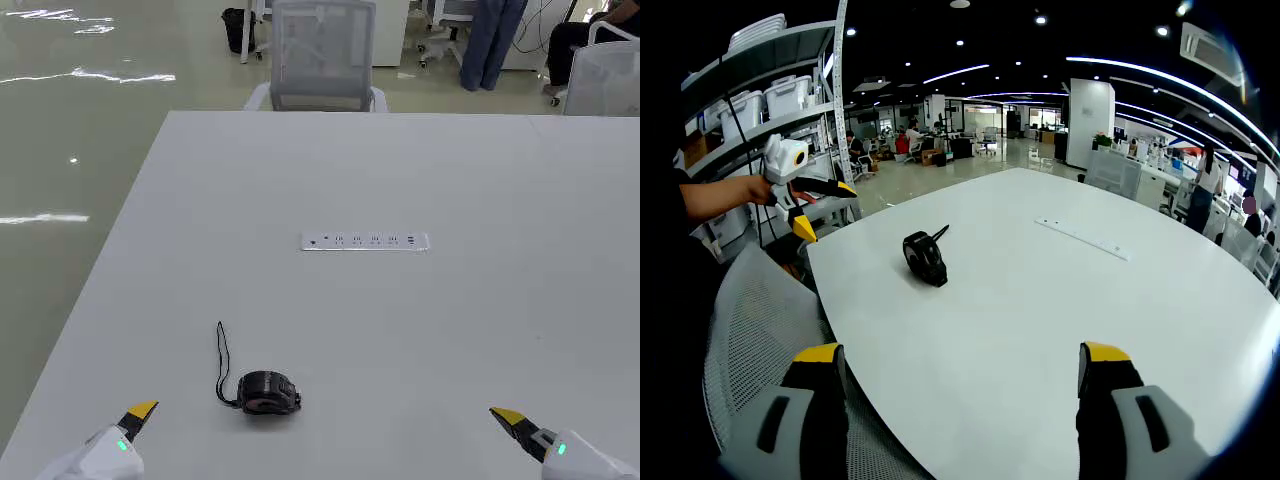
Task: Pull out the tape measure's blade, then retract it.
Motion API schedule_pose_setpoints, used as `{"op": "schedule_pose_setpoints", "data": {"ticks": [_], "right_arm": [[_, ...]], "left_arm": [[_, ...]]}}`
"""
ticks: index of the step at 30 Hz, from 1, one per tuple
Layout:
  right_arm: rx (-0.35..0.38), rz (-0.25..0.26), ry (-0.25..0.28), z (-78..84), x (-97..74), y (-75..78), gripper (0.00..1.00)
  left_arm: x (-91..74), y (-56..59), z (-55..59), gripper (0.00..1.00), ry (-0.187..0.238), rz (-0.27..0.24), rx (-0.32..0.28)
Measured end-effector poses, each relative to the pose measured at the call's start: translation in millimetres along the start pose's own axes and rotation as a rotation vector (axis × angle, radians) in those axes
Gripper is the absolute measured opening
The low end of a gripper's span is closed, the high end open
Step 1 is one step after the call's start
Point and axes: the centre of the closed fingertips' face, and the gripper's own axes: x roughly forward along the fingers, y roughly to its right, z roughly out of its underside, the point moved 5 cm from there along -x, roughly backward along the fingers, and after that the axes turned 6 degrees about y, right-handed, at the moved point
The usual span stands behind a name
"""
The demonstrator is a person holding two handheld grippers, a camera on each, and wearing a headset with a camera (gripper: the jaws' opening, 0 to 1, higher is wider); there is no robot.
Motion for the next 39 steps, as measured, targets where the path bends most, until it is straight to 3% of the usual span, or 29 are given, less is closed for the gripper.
{"op": "schedule_pose_setpoints", "data": {"ticks": [28, 39], "right_arm": [[-0.008, -0.028, -0.015, 0.0, 1.0, 0.7, 0.97], [-0.051, -0.079, -0.012, -4.8, 6.1, 1.2, 0.93]], "left_arm": [[3.4, -2.4, -2.3, 0.99, -0.01, 0.013, 0.021], [9.5, -6.4, -5.1, 0.97, -0.032, 0.036, 0.057]]}}
